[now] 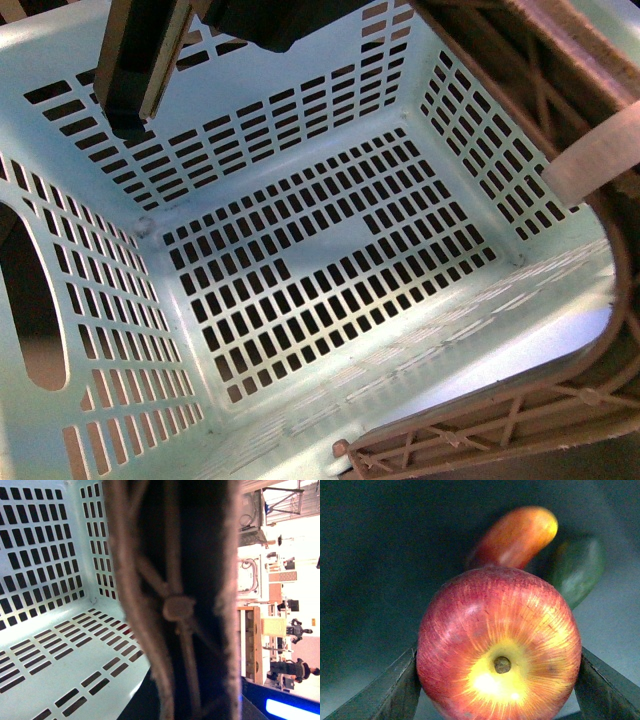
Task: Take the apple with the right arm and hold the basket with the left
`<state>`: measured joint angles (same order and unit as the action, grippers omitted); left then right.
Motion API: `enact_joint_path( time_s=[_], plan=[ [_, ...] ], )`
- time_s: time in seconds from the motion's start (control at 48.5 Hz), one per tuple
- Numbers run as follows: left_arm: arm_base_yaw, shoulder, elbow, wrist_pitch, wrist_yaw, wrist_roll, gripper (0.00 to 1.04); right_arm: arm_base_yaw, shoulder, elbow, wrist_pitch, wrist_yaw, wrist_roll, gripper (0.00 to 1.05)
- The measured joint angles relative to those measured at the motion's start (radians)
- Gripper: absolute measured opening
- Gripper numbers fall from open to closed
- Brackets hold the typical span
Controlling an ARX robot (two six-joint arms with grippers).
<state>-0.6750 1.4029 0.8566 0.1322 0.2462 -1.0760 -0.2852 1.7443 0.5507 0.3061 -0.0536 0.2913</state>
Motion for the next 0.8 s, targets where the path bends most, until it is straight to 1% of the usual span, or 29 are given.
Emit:
enact_joint_path(
  time_s=[0.165, 0.227, 0.351, 0.454, 0.577, 0.598, 0.66, 0.742, 0.804],
  plan=[
    [0.0, 0.0, 0.0, 0.0, 0.0, 0.0, 0.06, -0.022, -0.218, 0.025, -0.084, -0.007, 0.011, 0.73],
    [0.0, 0.0, 0.0, 0.0, 0.0, 0.0, 0.06, -0.019, -0.299, 0.041, -0.099, -0.029, 0.026, 0.73],
    [0.0, 0.0, 0.0, 0.0, 0.0, 0.0, 0.06, 0.03, -0.457, 0.101, -0.128, -0.052, 0.071, 0.73],
    [0.0, 0.0, 0.0, 0.0, 0.0, 0.0, 0.06, 0.095, -0.529, 0.15, -0.143, -0.045, 0.1, 0.73],
    [0.0, 0.0, 0.0, 0.0, 0.0, 0.0, 0.06, 0.268, -0.568, 0.2, -0.163, 0.002, 0.128, 0.73],
    [0.0, 0.0, 0.0, 0.0, 0.0, 0.0, 0.06, 0.305, -0.568, 0.203, -0.164, 0.004, 0.13, 0.73],
    [0.0, 0.0, 0.0, 0.0, 0.0, 0.0, 0.06, 0.38, -0.567, 0.203, -0.163, 0.002, 0.135, 0.73],
    [0.0, 0.0, 0.0, 0.0, 0.0, 0.0, 0.06, 0.458, -0.556, 0.202, -0.156, -0.005, 0.137, 0.73],
    [0.0, 0.0, 0.0, 0.0, 0.0, 0.0, 0.06, 0.499, -0.546, 0.201, -0.155, -0.001, 0.135, 0.73]
  ],
)
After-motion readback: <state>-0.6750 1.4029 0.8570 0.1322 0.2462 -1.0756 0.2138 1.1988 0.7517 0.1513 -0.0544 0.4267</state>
